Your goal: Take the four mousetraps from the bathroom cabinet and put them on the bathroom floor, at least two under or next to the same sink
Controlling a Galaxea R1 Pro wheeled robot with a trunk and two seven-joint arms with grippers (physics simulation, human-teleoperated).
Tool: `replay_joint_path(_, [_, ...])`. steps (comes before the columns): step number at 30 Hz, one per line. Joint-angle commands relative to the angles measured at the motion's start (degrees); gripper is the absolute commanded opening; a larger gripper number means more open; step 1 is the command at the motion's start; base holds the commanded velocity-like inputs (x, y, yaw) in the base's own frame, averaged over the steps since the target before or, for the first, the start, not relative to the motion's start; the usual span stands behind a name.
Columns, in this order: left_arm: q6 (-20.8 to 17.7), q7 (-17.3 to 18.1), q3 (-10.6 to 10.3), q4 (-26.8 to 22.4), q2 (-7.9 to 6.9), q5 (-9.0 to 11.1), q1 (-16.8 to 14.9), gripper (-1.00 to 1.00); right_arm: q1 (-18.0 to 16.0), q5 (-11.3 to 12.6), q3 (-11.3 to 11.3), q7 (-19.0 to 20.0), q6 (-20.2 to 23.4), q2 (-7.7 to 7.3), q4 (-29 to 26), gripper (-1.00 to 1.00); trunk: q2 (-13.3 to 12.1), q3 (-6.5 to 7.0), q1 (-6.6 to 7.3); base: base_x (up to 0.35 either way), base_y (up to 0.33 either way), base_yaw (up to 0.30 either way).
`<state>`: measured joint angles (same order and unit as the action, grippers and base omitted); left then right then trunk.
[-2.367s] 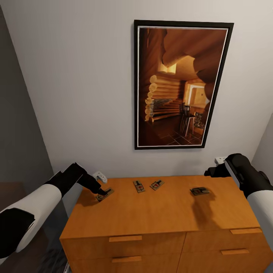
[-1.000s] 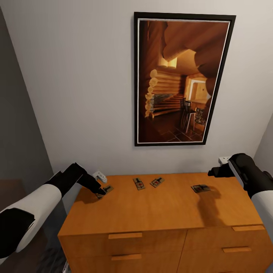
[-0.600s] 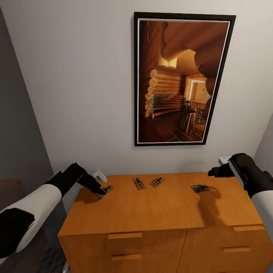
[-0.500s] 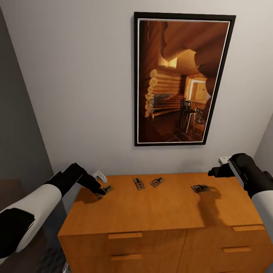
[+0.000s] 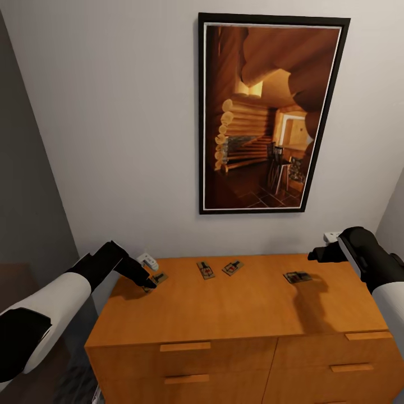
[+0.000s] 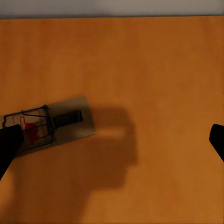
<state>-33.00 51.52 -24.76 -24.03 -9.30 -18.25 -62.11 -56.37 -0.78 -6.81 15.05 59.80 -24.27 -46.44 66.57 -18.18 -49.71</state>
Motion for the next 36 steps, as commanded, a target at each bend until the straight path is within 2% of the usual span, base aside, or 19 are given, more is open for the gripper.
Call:
replay_joint_path(1, [-0.3, 0.3, 0.0, -0.1, -0.02, -0.4, 0.0, 1.0, -0.1, -0.1, -0.2, 0.2, 0.2, -0.07, -0.1, 1.0, 0.5, -0.26, -0.23, 0.0, 0.0, 0.0])
replay_joint_path(26, [-0.3, 0.3, 0.0, -0.1, -0.02, -0.3, 0.0, 1.0, -0.1, -0.1, -0.2, 0.2, 0.2, -0.06, -0.1, 1.0, 10.5, -4.75, -5.72, 0.0, 0.0, 0.0])
replay_joint_path(36, [-0.3, 0.3, 0.0, -0.1, -0.02, -0.3, 0.0, 1.0, -0.1, -0.1, -0.2, 0.2, 0.2, -0.07, -0.1, 1.0, 10.5, -4.75, -5.72, 0.0, 0.0, 0.0])
